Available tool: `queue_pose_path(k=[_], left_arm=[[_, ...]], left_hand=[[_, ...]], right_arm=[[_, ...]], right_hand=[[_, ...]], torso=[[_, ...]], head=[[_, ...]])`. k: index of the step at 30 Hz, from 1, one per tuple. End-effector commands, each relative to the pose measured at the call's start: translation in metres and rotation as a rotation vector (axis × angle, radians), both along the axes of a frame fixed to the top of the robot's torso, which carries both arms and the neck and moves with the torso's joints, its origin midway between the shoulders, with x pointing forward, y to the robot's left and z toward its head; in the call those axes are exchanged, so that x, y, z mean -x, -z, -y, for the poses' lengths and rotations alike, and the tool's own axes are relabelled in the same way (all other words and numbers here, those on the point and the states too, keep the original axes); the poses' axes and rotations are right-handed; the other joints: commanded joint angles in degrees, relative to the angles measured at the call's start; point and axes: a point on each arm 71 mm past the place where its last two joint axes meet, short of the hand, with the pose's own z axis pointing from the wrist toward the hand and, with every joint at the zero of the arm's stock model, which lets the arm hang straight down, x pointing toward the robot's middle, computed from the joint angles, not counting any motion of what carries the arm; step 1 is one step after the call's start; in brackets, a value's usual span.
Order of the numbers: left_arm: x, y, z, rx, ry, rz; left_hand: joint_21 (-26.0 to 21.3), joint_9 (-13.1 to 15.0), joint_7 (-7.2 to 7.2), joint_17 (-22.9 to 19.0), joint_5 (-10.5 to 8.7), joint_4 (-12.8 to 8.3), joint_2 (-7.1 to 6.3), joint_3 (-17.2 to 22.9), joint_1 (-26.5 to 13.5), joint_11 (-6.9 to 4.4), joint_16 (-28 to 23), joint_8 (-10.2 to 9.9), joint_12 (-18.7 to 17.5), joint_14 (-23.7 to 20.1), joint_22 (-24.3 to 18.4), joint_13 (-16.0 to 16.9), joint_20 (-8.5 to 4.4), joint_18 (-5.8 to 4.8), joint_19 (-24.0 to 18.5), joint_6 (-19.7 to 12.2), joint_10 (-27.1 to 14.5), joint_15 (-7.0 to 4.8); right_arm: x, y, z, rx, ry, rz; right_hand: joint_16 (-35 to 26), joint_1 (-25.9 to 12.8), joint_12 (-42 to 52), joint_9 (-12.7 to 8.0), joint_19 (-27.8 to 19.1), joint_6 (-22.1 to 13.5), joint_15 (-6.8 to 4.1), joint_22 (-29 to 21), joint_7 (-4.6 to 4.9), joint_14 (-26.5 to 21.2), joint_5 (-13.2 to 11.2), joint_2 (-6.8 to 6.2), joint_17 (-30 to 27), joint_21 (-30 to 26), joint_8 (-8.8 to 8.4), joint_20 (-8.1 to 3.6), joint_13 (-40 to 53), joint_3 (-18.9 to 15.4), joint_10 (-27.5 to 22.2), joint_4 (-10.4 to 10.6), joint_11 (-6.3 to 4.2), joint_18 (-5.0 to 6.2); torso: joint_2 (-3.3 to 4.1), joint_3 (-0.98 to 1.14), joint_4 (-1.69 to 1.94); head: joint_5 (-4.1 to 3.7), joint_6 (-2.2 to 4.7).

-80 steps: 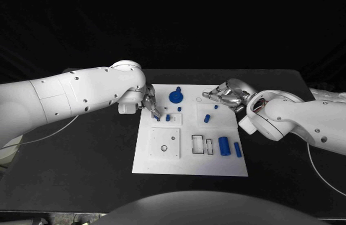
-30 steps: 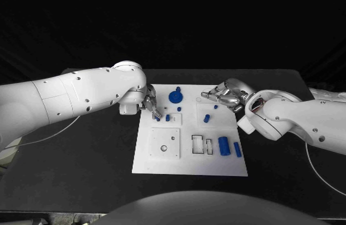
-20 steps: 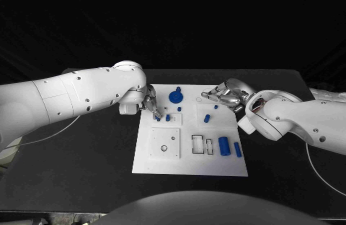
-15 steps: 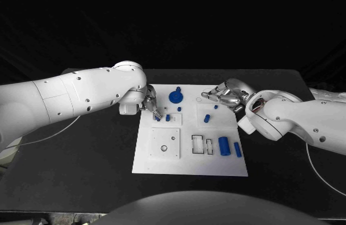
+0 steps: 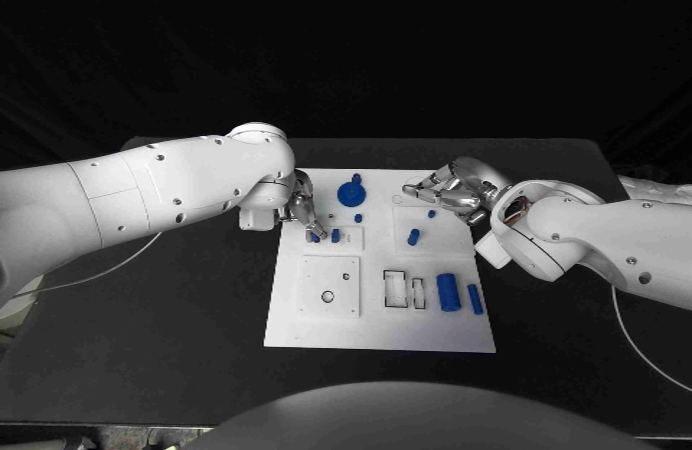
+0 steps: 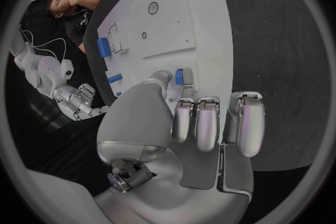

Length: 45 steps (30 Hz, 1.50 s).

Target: Assemble the parts on the task board

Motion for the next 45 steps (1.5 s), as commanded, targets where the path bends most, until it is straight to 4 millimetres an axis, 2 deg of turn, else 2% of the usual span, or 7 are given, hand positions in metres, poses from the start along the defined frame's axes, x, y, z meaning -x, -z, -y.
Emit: queue_pose_path(k=[1,7,12,19,35,42,45], left_arm=[[0.001,0.000,0.000,-0.036,0.007,-0.003],[0.001,0.000,-0.001,-0.053,0.003,0.003],[0.000,0.000,-0.002,-0.066,-0.002,0.015],[-0.001,0.000,-0.002,-0.060,-0.008,0.027],[-0.001,-0.003,-0.004,0.020,-0.031,0.087],[-0.004,-0.022,-0.012,0.279,-0.086,0.286],[-0.007,-0.035,-0.012,0.469,-0.114,0.423]], left_hand=[[0.14,-0.12,-0.16,15.06,-0.51,0.01,-0.35,-1.19,-1.52,0.35,0.15,0.09,0.14,5.96,15.09,15.07,0.47,-0.85,6.13,0.74,6.16,0.29],[0.14,-0.12,-0.20,15.06,-3.86,0.06,-0.54,-4.27,-5.27,0.31,0.15,0.54,0.14,5.96,15.09,15.07,0.52,-0.85,6.13,1.40,6.16,0.27],[0.14,0.45,-0.27,15.06,-5.52,0.12,-0.18,-6.84,-8.62,0.24,0.15,1.26,0.14,5.96,15.09,15.07,0.50,-0.85,6.13,1.73,6.16,0.21],[0.14,1.58,-0.36,15.06,-10.47,0.11,0.65,-9.30,-12.15,0.15,0.15,2.36,0.14,5.96,15.09,15.07,0.44,-0.85,6.13,2.11,6.16,0.14],[0.14,2.49,-0.60,15.06,-11.28,0.10,1.16,-9.83,-12.87,-0.06,0.15,3.18,0.14,5.96,15.09,15.07,0.36,-0.85,6.13,2.65,6.16,-0.01],[0.14,2.87,-0.58,15.06,-11.44,0.10,0.50,-10.50,-13.93,-0.08,0.15,3.24,0.14,5.96,15.09,15.07,0.29,-0.85,6.13,2.27,6.16,-0.07],[0.14,2.53,-0.41,15.06,-11.47,0.05,1.00,-9.91,-11.16,-0.03,0.15,2.51,0.14,5.96,15.09,15.07,0.27,-0.85,6.13,1.11,6.16,-0.04]], right_arm=[[0.001,0.000,-0.001,0.005,-0.009,0.000],[0.000,0.000,-0.001,0.002,-0.008,-0.002],[0.000,0.000,-0.001,0.001,-0.008,-0.003],[0.000,0.001,0.000,0.002,-0.006,-0.002],[0.000,0.001,0.001,0.002,-0.004,0.001],[0.000,0.001,0.004,0.001,0.003,0.005],[0.000,0.000,0.005,-0.003,0.007,0.014]], right_hand=[[0.23,-0.04,-0.28,0.08,5.90,-0.48,0.37,15.09,0.00,5.87,0.29,0.43,15.06,0.26,0.36,0.35,15.03,-0.29,6.01,-0.01,0.44,-0.80],[0.23,-0.04,-0.28,0.08,5.90,-0.48,0.37,15.09,0.00,5.87,0.29,0.43,15.06,0.26,0.36,0.35,15.03,-0.29,6.01,-0.01,0.44,-0.80],[0.23,-0.04,-0.28,0.08,5.90,-0.48,0.37,15.09,0.00,5.87,0.29,0.43,15.06,0.26,0.36,0.35,15.03,-0.29,6.01,-0.01,0.44,-0.80],[0.23,-0.04,-0.28,0.09,5.90,-0.48,0.38,15.09,0.00,5.87,0.27,0.50,15.06,0.26,0.38,0.36,15.03,-0.33,6.01,0.01,0.45,-0.80],[0.23,-0.04,-0.28,0.09,5.90,-0.48,0.38,15.09,0.00,5.87,0.27,0.50,15.06,0.26,0.38,0.36,15.03,-0.33,6.01,0.01,0.45,-0.80],[0.23,-0.02,-0.28,0.09,5.90,-0.48,0.38,15.09,0.00,5.87,0.27,0.55,15.06,0.26,0.40,0.36,15.03,-0.36,6.01,0.02,0.45,-0.80],[0.23,-0.02,-0.28,0.09,5.90,-0.48,0.38,15.09,0.00,5.87,0.27,0.55,15.06,0.26,0.40,0.36,15.03,-0.36,6.01,0.02,0.45,-0.80]], torso=[[-0.02,0.02,0.01],[-0.04,0.03,0.03],[-0.02,0.00,0.04],[-0.03,-0.01,0.01],[-0.03,0.03,-0.04],[-0.03,0.02,0.10],[0.01,0.02,0.06]], head=[[0.08,0.00],[0.11,0.00],[0.10,0.00],[0.08,0.00],[0.06,0.00],[-0.36,0.00],[-0.44,0.00]])
